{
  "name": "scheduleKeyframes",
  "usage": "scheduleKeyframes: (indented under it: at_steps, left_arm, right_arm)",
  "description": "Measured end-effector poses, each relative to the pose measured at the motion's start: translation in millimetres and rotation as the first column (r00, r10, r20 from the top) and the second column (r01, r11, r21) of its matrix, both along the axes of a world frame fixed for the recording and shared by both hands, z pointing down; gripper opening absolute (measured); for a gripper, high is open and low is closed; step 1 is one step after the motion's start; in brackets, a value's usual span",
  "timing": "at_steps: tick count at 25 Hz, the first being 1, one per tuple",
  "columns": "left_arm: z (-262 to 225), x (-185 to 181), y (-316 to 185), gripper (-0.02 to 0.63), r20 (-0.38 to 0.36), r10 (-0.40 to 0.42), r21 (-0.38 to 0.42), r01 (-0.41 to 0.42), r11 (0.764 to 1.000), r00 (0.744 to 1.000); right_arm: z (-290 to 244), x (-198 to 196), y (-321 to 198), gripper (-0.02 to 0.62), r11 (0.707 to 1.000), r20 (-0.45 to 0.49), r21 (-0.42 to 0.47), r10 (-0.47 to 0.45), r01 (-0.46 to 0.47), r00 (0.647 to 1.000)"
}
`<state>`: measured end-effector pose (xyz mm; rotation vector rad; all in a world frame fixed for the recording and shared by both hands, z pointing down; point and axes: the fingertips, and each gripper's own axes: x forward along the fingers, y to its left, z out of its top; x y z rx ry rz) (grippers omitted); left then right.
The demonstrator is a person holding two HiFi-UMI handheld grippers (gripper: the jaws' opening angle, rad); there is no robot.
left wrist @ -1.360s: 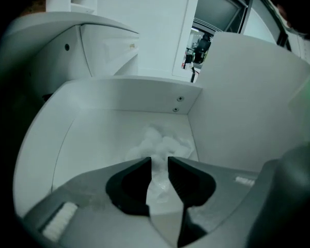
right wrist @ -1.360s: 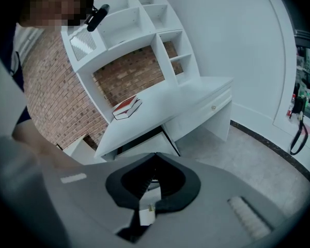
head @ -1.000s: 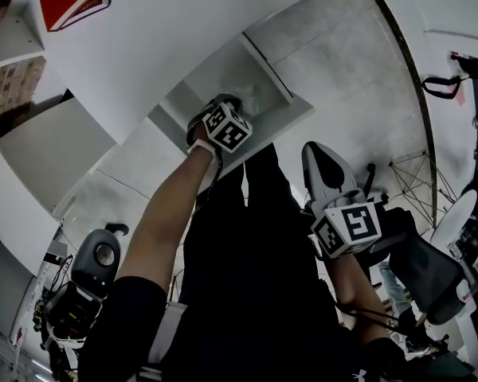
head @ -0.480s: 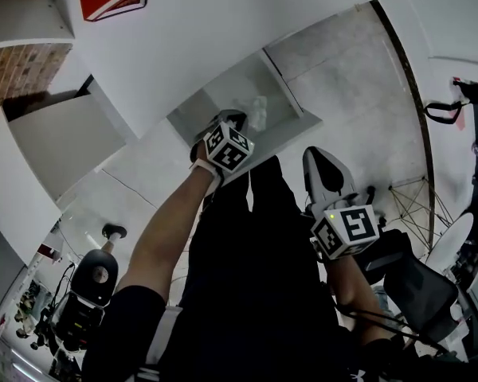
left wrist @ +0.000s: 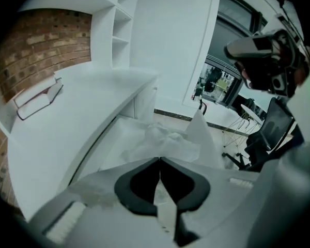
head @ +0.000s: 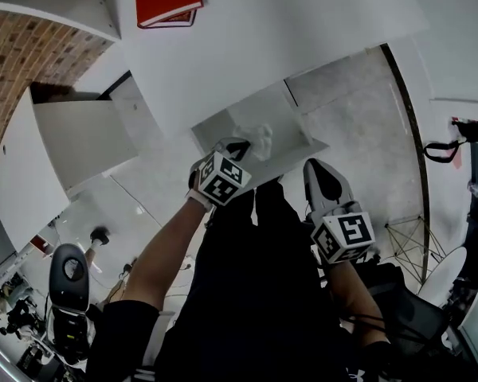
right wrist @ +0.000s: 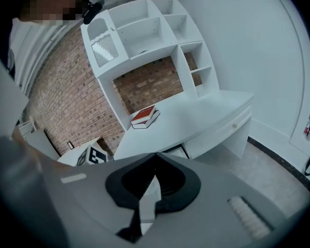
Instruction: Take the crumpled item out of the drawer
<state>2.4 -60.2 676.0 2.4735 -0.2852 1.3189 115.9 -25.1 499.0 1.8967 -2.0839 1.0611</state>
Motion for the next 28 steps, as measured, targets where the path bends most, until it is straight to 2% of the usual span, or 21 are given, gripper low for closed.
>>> scheduleKeyframes:
  at_steps: [9, 16, 20, 23, 28]
  left_arm:
    - [-78.0, -32.5, -18.0, 0.008, -0.068, -0.107, 0.082, 0.113, 0.990, 0.992]
    - [-125.0, -44.7, -66.6, 0.008, -0.119, -0.156, 0.170, 0.175, 0.970, 0.980]
    - [-147.6, -32.9, -110.7, 0.008, -0.140, -0.126, 0.232, 0.157, 0.960, 0.982]
    - [-153.9, -16.2, -138.8, 0.008, -0.145, -0.094, 0.247, 0.128, 0.961, 0.985]
    - [-137.6, 15.9, -178.2, 0.008, -0.079, -0.009, 0.279, 0.031, 0.960, 0.997]
  right_arm:
    - [-36.9, -11.7, -20.8, 0.003, 0.996, -0.032, 0.073, -0.056, 0.058, 0.998]
    - [-68.0, -20.5, -33.7, 0.003, 0.987, -0.062, 0.138, -0.072, 0.080, 0.995]
    - [-81.3, -14.8, -34.6, 0.003, 0.986, -0.081, 0.156, -0.041, 0.053, 0.996]
    - [-89.7, -6.6, -28.2, 0.003, 0.986, -0.084, 0.164, -0.003, 0.017, 0.996]
    - [-90.9, 17.7, -8.0, 0.003, 0.987, -0.087, 0.144, 0.087, -0.074, 0.992]
